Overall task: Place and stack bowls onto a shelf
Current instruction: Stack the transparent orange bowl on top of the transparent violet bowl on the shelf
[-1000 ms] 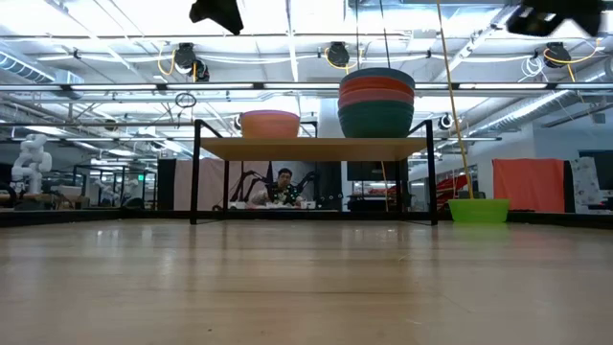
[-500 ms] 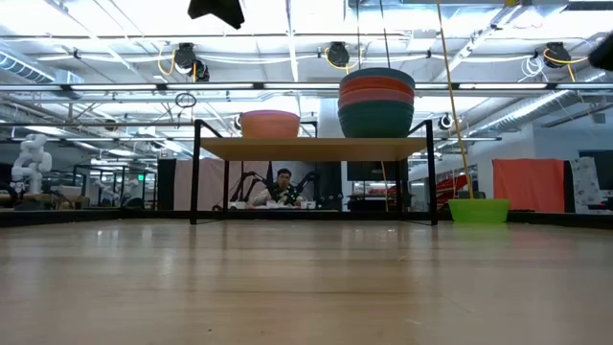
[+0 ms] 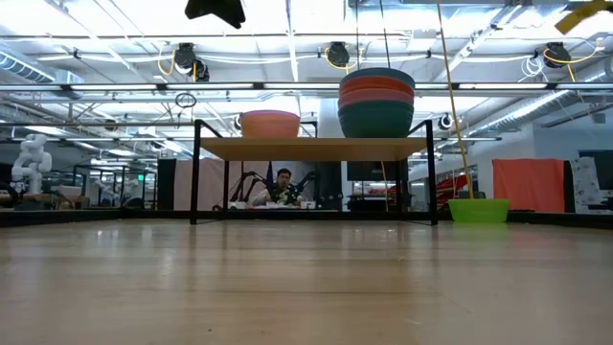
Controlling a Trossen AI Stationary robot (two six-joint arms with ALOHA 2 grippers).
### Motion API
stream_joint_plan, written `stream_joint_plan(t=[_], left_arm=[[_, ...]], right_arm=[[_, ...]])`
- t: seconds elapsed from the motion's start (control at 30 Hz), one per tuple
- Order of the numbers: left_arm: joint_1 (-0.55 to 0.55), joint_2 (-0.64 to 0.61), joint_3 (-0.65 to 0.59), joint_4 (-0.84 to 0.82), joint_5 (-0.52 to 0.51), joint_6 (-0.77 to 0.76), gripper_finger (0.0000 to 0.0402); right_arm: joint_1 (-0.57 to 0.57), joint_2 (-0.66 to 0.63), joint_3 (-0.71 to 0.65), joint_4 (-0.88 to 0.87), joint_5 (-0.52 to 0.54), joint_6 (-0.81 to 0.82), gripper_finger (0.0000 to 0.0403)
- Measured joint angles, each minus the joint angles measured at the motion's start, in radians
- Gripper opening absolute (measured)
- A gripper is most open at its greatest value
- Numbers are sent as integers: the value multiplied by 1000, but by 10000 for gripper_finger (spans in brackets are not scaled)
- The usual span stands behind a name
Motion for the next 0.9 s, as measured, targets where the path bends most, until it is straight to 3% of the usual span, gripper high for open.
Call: stream_joint_plan(t=[0.27,0.6,0.9], left_arm=[[0,0,0,0,0,-48,88],[-1,0,0,0,0,-70,88],[-1,0,0,0,0,-71,88]], right_arm=[[60,0,-80,206,0,81,116],[95,0,-126,229,76,157,116],[95,0,-186,382,76,226,116]])
